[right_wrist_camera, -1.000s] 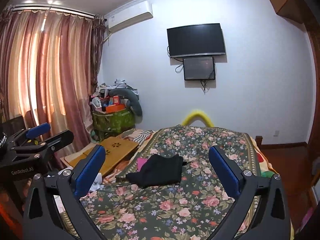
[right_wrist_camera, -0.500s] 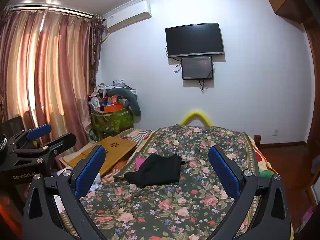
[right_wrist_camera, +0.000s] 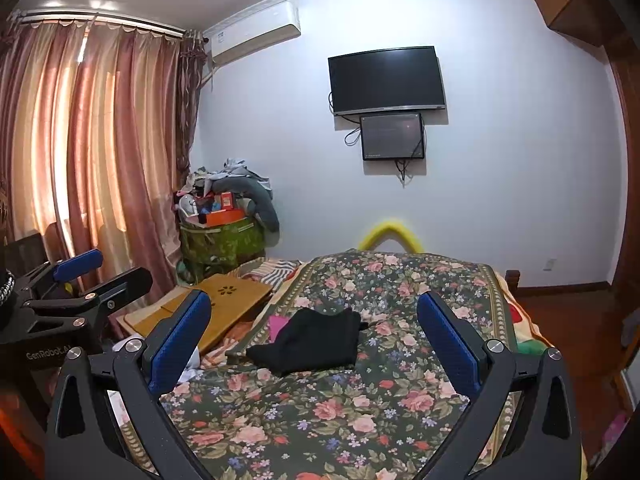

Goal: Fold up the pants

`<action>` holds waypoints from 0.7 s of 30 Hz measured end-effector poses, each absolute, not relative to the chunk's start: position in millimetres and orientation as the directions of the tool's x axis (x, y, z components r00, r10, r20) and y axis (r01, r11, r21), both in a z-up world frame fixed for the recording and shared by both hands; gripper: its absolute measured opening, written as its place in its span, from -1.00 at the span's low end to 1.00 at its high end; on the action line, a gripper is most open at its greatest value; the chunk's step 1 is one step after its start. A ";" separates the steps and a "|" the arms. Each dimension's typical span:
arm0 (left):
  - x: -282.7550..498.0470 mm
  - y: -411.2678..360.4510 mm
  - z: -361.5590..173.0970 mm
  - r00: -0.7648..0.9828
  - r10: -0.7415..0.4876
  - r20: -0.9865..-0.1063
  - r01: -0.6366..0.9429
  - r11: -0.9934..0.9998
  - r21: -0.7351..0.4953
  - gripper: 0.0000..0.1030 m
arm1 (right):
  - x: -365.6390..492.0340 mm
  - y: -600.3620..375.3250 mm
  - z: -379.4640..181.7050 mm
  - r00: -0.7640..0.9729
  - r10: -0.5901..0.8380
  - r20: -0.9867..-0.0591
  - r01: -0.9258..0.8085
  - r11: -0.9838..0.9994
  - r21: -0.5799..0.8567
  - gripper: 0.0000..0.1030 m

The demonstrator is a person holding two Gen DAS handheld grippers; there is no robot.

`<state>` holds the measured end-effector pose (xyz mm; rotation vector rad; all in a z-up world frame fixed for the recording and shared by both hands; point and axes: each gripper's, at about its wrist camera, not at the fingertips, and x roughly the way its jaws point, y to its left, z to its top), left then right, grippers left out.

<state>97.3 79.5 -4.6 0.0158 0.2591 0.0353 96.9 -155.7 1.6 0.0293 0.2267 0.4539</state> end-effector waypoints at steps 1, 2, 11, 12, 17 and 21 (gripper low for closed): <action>97.3 79.6 -4.3 0.966 0.037 -0.256 -0.033 0.999 0.020 0.99 | 97.0 -155.6 1.6 0.874 0.438 -0.211 -0.431 0.899 0.078 0.99; 97.5 80.2 -3.8 0.966 0.035 -0.255 -0.031 0.999 0.020 0.99 | 97.1 -156.2 1.5 0.874 0.438 -0.211 -0.431 0.899 0.078 0.99; 97.7 79.6 -2.9 0.966 0.033 -0.255 -0.029 0.999 0.021 0.99 | 97.7 -157.2 2.3 0.874 0.437 -0.213 -0.429 0.899 0.085 0.99; 97.8 79.7 -2.8 0.966 0.032 -0.255 -0.028 0.999 0.021 0.99 | 97.2 -157.3 3.0 0.875 0.436 -0.211 -0.428 0.900 0.085 0.99; 97.7 78.9 -1.3 0.967 0.027 -0.255 -0.023 1.000 0.017 0.99 | 96.5 -157.5 2.9 0.875 0.435 -0.212 -0.427 0.900 0.086 0.99; 97.2 77.6 -0.4 0.968 0.011 -0.251 -0.007 1.000 0.015 0.99 | 96.4 -157.9 3.6 0.875 0.436 -0.210 -0.427 0.900 0.087 0.99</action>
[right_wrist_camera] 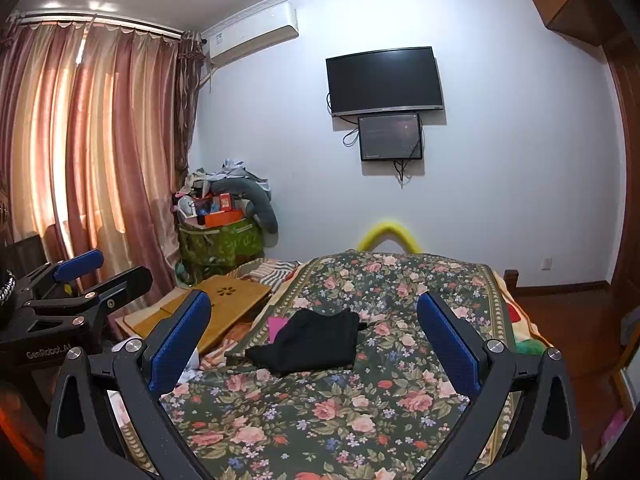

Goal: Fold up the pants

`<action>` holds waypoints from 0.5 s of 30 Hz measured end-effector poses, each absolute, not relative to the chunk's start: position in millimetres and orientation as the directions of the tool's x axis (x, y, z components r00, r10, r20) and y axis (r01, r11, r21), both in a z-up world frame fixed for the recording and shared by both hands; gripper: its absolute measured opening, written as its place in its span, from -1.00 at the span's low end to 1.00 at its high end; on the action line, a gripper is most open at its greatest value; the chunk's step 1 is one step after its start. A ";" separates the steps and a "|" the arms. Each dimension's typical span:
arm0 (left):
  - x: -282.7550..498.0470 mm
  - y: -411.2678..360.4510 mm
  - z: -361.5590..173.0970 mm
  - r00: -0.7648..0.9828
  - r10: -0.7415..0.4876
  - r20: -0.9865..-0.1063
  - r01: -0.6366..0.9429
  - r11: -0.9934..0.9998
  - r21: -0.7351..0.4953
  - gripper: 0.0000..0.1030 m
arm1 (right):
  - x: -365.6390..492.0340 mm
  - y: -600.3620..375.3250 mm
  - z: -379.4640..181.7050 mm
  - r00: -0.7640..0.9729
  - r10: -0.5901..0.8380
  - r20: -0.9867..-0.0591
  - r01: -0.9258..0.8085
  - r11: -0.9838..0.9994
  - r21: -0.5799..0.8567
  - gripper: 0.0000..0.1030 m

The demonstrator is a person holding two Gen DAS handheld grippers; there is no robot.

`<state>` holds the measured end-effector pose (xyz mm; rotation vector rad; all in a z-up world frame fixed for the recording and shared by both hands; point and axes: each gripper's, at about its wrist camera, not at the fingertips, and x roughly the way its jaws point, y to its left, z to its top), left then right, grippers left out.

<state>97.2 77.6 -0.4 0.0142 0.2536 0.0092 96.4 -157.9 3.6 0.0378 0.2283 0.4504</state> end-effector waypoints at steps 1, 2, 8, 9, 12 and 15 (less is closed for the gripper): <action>97.5 76.9 -0.1 0.968 0.006 -0.251 -0.002 1.000 0.015 0.99 | 96.1 -157.9 3.9 0.876 0.435 -0.210 -0.427 0.900 0.086 0.99; 97.5 77.4 -0.8 0.968 0.004 -0.252 0.000 1.000 0.015 0.99 | 95.9 -158.3 3.9 0.876 0.434 -0.209 -0.426 0.901 0.086 0.99; 100.6 74.4 -1.6 0.963 -0.007 -0.268 0.012 1.000 0.017 0.99 | 94.8 -158.2 6.2 0.879 0.430 -0.207 -0.422 0.903 0.084 0.99; 100.8 73.6 -2.3 0.963 -0.006 -0.268 0.012 1.000 0.018 0.99 | 94.9 -157.9 6.6 0.879 0.429 -0.206 -0.421 0.903 0.084 0.99; 101.5 73.3 -3.3 0.963 -0.007 -0.270 0.012 1.000 0.018 0.99 | 94.2 -157.9 7.0 0.879 0.429 -0.208 -0.421 0.903 0.084 0.99; 103.5 74.0 -4.9 0.961 -0.011 -0.276 0.014 1.000 0.009 0.99 | 94.8 -156.9 6.5 0.879 0.428 -0.210 -0.420 0.904 0.083 0.99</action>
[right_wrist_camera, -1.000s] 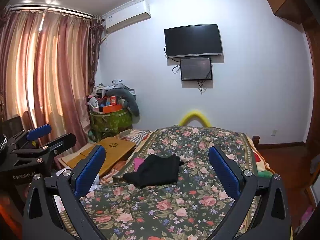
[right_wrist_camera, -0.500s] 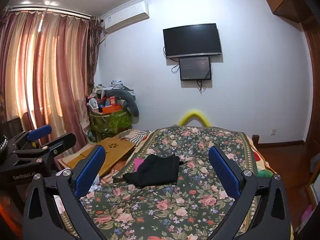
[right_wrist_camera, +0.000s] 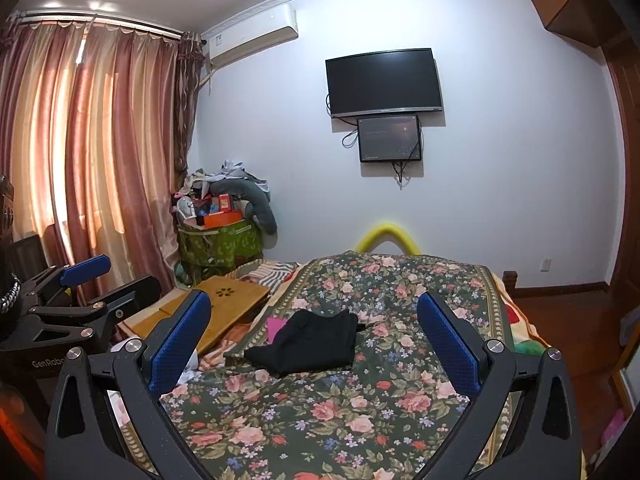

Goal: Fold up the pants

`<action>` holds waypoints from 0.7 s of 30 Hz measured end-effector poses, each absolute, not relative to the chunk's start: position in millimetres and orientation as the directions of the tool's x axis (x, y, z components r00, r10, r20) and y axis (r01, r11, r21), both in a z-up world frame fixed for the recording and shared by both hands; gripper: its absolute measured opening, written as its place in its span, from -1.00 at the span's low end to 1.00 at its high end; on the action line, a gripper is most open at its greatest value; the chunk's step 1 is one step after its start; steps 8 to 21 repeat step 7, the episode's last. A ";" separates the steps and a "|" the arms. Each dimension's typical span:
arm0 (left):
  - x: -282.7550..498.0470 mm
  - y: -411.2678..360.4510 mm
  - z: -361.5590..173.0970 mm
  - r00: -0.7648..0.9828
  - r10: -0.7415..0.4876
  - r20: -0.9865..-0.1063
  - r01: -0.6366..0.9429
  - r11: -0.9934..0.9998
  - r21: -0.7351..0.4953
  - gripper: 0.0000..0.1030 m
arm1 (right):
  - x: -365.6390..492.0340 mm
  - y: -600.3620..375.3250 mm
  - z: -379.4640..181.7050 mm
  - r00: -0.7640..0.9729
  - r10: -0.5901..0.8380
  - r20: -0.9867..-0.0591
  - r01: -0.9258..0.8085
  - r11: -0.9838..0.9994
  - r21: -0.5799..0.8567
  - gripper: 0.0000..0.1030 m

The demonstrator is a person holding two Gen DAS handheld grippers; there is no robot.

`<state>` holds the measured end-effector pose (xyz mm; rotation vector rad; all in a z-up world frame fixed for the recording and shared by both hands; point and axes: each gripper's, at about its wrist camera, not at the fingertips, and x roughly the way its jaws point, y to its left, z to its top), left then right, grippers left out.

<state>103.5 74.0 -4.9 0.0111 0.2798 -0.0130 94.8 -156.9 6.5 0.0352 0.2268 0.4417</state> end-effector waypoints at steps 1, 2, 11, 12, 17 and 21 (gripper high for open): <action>104.4 74.5 -5.2 0.961 -0.012 -0.277 0.015 1.000 0.006 0.99 | 95.3 -157.0 6.2 0.879 0.428 -0.211 -0.420 0.904 0.083 0.99; 105.8 75.6 -5.7 0.960 -0.015 -0.279 0.016 1.000 0.003 0.99 | 95.6 -157.0 6.0 0.879 0.428 -0.212 -0.420 0.904 0.084 0.99; 107.7 79.4 -9.0 0.958 -0.019 -0.285 0.016 1.000 -0.012 0.99 | 97.7 -153.9 4.7 0.878 0.425 -0.221 -0.418 0.905 0.080 0.99; 107.7 79.4 -9.0 0.958 -0.019 -0.285 0.016 1.000 -0.012 0.99 | 97.7 -153.9 4.7 0.878 0.425 -0.221 -0.418 0.905 0.080 0.99; 107.7 79.4 -9.0 0.958 -0.019 -0.285 0.016 1.000 -0.012 0.99 | 97.7 -153.9 4.7 0.878 0.425 -0.221 -0.418 0.905 0.080 0.99; 107.7 79.4 -9.0 0.958 -0.019 -0.285 0.016 1.000 -0.012 0.99 | 97.7 -153.9 4.7 0.878 0.425 -0.221 -0.418 0.905 0.080 0.99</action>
